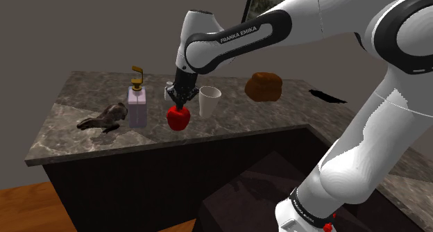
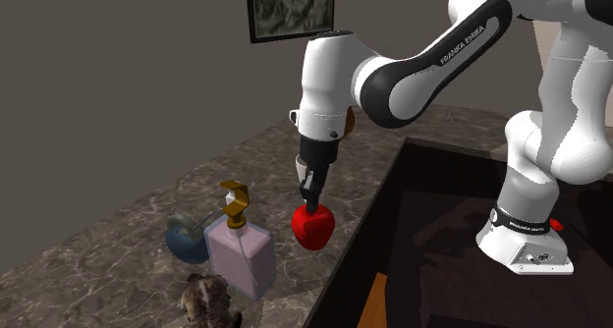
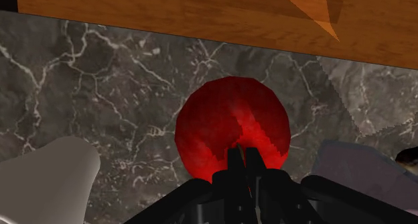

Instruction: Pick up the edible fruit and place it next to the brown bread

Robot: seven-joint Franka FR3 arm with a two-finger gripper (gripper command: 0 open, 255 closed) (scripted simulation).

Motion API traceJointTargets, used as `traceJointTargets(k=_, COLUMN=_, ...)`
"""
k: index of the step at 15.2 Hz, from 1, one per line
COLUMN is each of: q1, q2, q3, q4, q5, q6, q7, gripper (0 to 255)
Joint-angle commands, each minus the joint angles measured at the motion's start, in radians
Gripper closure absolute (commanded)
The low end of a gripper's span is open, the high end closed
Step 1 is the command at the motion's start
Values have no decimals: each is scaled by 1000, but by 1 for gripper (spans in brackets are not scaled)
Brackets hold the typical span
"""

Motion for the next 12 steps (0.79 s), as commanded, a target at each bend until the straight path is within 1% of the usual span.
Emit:
traceJointTargets(k=1, q1=0, q2=-7, q3=0, q4=7, q5=3, q6=-13, q7=-2, gripper=255)
traceJointTargets(k=12, q1=-3, q2=-65, q3=-2, q4=94, q5=22, q6=-156, q7=-14, gripper=255)
